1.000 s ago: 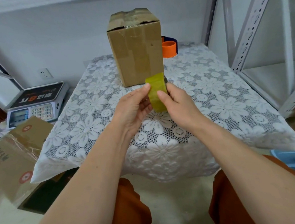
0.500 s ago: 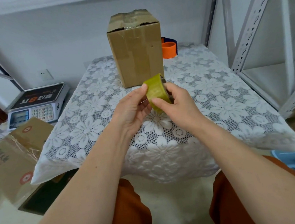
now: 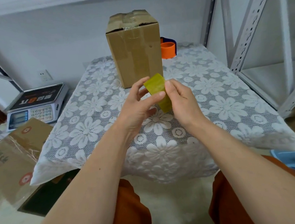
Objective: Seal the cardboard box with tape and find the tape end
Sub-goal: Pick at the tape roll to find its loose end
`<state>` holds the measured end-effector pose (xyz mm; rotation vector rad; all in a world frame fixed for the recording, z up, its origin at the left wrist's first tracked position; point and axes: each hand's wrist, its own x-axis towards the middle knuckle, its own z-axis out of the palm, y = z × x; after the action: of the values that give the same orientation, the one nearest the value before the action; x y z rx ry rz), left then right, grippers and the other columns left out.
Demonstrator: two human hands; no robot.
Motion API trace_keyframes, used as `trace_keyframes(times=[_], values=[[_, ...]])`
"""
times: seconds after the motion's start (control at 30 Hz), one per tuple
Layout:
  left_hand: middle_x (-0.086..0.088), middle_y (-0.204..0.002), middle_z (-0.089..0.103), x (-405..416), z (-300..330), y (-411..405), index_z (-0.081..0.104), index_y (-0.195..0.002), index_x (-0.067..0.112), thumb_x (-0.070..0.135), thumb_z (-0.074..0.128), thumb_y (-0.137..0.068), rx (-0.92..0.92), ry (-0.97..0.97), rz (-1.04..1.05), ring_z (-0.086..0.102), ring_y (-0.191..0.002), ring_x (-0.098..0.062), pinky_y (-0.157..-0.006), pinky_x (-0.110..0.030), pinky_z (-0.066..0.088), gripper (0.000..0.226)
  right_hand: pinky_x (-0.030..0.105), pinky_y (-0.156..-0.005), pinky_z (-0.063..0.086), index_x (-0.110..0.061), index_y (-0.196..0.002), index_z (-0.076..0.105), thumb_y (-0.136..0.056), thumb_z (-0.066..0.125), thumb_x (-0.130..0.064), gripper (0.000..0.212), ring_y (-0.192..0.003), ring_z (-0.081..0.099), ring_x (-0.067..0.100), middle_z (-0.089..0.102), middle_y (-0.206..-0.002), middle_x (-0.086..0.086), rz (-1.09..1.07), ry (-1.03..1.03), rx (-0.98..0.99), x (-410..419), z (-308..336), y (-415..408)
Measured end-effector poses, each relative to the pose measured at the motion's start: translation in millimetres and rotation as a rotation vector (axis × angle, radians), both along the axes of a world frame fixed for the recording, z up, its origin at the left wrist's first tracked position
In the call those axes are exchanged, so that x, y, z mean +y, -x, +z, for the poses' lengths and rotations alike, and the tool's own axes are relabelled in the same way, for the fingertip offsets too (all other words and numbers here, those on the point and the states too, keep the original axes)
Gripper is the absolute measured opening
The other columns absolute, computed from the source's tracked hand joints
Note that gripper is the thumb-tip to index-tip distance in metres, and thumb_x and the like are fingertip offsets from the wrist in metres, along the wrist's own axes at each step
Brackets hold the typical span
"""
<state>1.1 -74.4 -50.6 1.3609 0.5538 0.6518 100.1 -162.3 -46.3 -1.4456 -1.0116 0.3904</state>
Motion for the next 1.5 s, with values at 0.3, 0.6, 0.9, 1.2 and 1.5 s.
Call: trace_keyframes(times=[0.3,0.6,0.9,1.2,1.5], values=[[0.0,-0.113,0.066,-0.1,5.5,1.4,0.062,-0.12,0.024,0.03,0.065,-0.086,-0.054,0.107,0.065,0.062,-0.103,-0.027,-0.101,-0.05,0.044,0.035,0.018,-0.056,0.033,-0.008,-0.072,0.049,-0.102,0.039,-0.022,0.035,-0.058,0.037,0.002,0.042,-0.065,-0.004,0.034,-0.051,-0.007,-2.4,2.0,-0.1],[-0.009,-0.102,0.065,-4.1,8.9,2.8,0.06,-0.122,0.01,0.048,0.061,-0.083,-0.007,0.226,0.02,0.063,-0.095,-0.025,-0.099,-0.052,0.045,0.054,0.014,-0.058,0.031,-0.021,-0.063,0.043,-0.101,0.04,-0.018,0.038,-0.057,0.037,-0.001,0.039,-0.063,-0.01,0.058,-0.099,-0.009,-2.7,3.5,-0.6],[-0.014,-0.116,0.066,-6.4,9.5,2.8,0.055,-0.126,0.017,0.039,0.066,-0.079,0.011,0.113,-0.02,0.067,-0.101,-0.032,-0.092,-0.049,0.053,0.053,0.018,-0.064,0.04,-0.003,-0.077,0.063,-0.097,0.05,-0.031,0.036,-0.069,0.05,0.005,0.057,-0.08,0.006,-0.006,-0.072,0.105,0.4,0.6,-3.4],[0.002,-0.126,0.06,-8.5,3.3,2.3,0.056,-0.122,0.035,0.016,0.081,-0.066,0.014,-0.332,0.065,0.061,-0.114,-0.016,-0.096,-0.043,0.052,0.065,0.043,-0.073,0.054,-0.001,-0.087,0.066,-0.093,0.056,-0.029,0.031,-0.076,0.064,0.024,0.069,-0.088,0.02,-0.032,0.009,0.193,-2.1,4.2,-4.3],[0.003,-0.128,0.059,-3.6,0.8,1.6,0.046,-0.133,0.038,0.028,0.089,-0.057,0.095,-0.354,0.08,0.062,-0.113,-0.015,-0.095,-0.04,0.052,0.087,0.039,-0.076,0.054,-0.001,-0.094,0.066,-0.095,0.054,-0.024,0.026,-0.084,0.065,0.029,0.069,-0.095,0.021,-0.001,0.008,0.179,-6.2,6.4,-7.4]])
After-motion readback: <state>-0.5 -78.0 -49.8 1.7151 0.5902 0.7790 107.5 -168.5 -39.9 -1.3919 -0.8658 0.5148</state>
